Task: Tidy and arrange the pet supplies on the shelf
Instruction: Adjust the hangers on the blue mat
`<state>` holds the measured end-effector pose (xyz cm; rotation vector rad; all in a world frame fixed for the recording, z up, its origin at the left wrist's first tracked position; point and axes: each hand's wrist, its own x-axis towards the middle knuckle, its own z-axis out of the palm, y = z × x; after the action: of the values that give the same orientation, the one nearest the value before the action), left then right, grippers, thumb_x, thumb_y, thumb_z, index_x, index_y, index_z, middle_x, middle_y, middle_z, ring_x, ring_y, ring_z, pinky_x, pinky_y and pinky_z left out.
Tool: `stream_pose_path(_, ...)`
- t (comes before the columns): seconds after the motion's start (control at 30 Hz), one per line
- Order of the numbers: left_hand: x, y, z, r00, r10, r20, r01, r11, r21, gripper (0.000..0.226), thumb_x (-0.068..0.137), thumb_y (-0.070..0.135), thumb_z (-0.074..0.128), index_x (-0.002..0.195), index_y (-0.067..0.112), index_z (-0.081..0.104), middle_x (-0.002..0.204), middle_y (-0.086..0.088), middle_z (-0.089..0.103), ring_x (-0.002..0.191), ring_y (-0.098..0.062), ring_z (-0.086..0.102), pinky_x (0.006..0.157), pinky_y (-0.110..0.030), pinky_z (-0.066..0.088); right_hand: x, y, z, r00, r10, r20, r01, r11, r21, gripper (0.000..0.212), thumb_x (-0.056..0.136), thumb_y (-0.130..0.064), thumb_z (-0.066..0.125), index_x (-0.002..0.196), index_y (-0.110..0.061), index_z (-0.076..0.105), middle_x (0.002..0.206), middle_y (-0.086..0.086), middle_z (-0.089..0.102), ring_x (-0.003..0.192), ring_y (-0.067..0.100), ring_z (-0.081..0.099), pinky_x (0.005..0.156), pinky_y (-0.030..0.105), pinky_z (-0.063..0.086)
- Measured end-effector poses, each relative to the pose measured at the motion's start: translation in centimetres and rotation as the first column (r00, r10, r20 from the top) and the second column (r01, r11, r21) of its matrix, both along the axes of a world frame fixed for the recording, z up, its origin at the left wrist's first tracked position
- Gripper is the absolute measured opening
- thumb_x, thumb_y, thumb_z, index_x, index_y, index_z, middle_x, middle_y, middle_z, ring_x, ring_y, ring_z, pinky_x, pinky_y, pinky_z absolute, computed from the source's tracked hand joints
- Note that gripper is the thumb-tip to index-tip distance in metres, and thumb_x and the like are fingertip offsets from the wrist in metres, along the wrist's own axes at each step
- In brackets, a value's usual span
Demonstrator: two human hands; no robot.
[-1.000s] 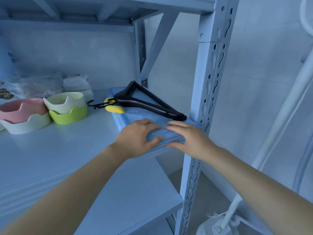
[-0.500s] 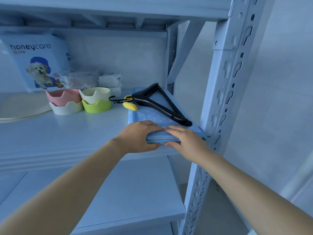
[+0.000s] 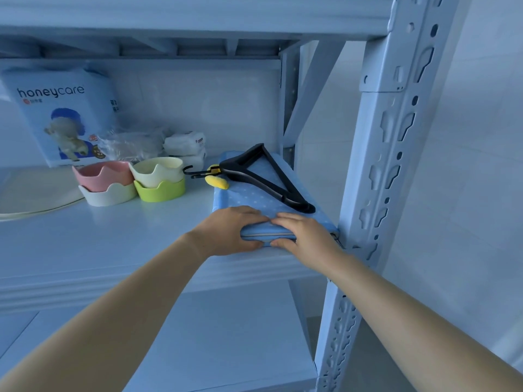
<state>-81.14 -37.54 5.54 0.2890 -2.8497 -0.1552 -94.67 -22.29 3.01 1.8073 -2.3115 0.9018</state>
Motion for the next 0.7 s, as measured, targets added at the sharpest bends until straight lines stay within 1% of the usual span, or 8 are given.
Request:
stream_pose_path(0.1, -0.8, -1.0, 0.1, 1.0, -0.013, 0.006, 0.013, 1.0, 0.012, 0.054, 0.081, 0.046, 0.063, 0.132, 0.039, 0.046, 0.137, 0.013, 0.046, 0.125, -0.004, 0.04, 0.092, -0.012, 0.025, -0.8, -0.9, 0.1, 1.0, -0.02, 0.01, 0.02, 1.0, -0.006, 0.05, 0.084, -0.034, 0.066, 0.131, -0.019, 0.053, 0.143, -0.002, 0.044, 0.131, 0.012, 0.04, 0.105, 0.022, 0.029)
stream_pose_path(0.27, -2.0, -2.4, 0.1, 0.999, -0.038, -0.007, 0.038, 0.999, 0.008, 0.051, 0.083, 0.045, 0.062, 0.131, 0.038, 0.046, 0.131, 0.01, 0.05, 0.118, -0.005, 0.043, 0.085, -0.009, 0.025, -2.0, -2.5, 0.1, 0.999, -0.03, 0.029, 0.031, 0.999, -0.012, 0.05, 0.084, -0.033, 0.067, 0.13, -0.02, 0.053, 0.142, -0.002, 0.045, 0.131, 0.013, 0.04, 0.107, 0.026, 0.031)
stream_pose_path(0.4, -2.8, -3.3, 0.2, 0.999, -0.046, -0.014, 0.046, 0.999, 0.011, 0.05, 0.081, 0.045, 0.063, 0.129, 0.038, 0.048, 0.126, 0.011, 0.052, 0.114, -0.005, 0.045, 0.088, -0.013, 0.029, -2.7, -3.2, 0.4, 0.999, -0.024, 0.046, 0.025, 1.0, -0.012, 0.052, 0.081, -0.034, 0.07, 0.129, -0.02, 0.054, 0.139, -0.002, 0.048, 0.129, 0.011, 0.042, 0.108, 0.026, 0.031)
stream_pose_path(0.47, -3.0, -3.9, 0.5, 0.999, -0.048, -0.018, 0.049, 0.998, 0.028, 0.048, 0.081, 0.049, 0.062, 0.126, 0.038, 0.051, 0.124, 0.015, 0.053, 0.113, -0.003, 0.046, 0.089, -0.015, 0.032, -2.8, -3.3, 0.7, 0.997, -0.003, 0.071, 0.008, 0.998, -0.064, 0.052, 0.078, -0.037, 0.073, 0.125, -0.02, 0.058, 0.131, -0.004, 0.055, 0.121, 0.007, 0.048, 0.103, 0.023, 0.037)
stream_pose_path(0.53, -3.2, -4.5, 1.0, 0.999, -0.046, -0.022, 0.047, 0.996, 0.072, 0.042, 0.085, 0.055, 0.053, 0.122, 0.036, 0.054, 0.123, 0.015, 0.054, 0.115, -0.004, 0.047, 0.094, -0.019, 0.035, -3.0, -3.4, 1.4, 0.996, -0.008, 0.083, 0.021, 0.988, -0.156, 0.051, 0.076, -0.039, 0.073, 0.12, -0.018, 0.061, 0.125, -0.005, 0.06, 0.115, 0.004, 0.052, 0.097, 0.013, 0.037)
stream_pose_path(0.57, -3.3, -4.8, 1.3, 0.998, -0.046, -0.039, 0.05, 0.994, 0.096, 0.039, 0.088, 0.055, 0.047, 0.121, 0.035, 0.056, 0.122, 0.014, 0.056, 0.114, -0.005, 0.048, 0.096, -0.024, 0.039, -3.2, -3.5, 1.8, 0.997, -0.023, 0.068, 0.036, 0.979, -0.198, 0.047, 0.078, -0.039, 0.072, 0.118, -0.016, 0.063, 0.123, -0.005, 0.061, 0.112, 0.004, 0.054, 0.095, 0.011, 0.037)
stream_pose_path(0.63, -3.6, -5.4, 1.7, 0.996, -0.016, -0.089, 0.025, 0.994, 0.104, 0.035, 0.092, 0.049, 0.043, 0.119, 0.032, 0.058, 0.12, 0.01, 0.058, 0.112, -0.008, 0.051, 0.094, -0.034, 0.044, -3.5, -4.1, 2.8, 0.997, -0.066, 0.027, 0.07, 0.962, -0.262, 0.038, 0.082, -0.034, 0.069, 0.113, -0.014, 0.066, 0.118, -0.004, 0.064, 0.107, 0.008, 0.058, 0.09, 0.012, 0.04)
stream_pose_path(0.7, -4.1, -5.9, 1.9, 0.99, 0.031, -0.135, -0.021, 0.997, 0.072, 0.03, 0.093, 0.042, 0.046, 0.118, 0.031, 0.058, 0.122, 0.009, 0.058, 0.112, -0.01, 0.051, 0.092, -0.035, 0.046, -3.8, -4.9, 3.5, 0.995, -0.104, -0.011, 0.096, 0.953, -0.289, 0.033, 0.084, -0.029, 0.068, 0.111, -0.012, 0.067, 0.115, -0.002, 0.066, 0.102, 0.012, 0.061, 0.087, 0.015, 0.043)
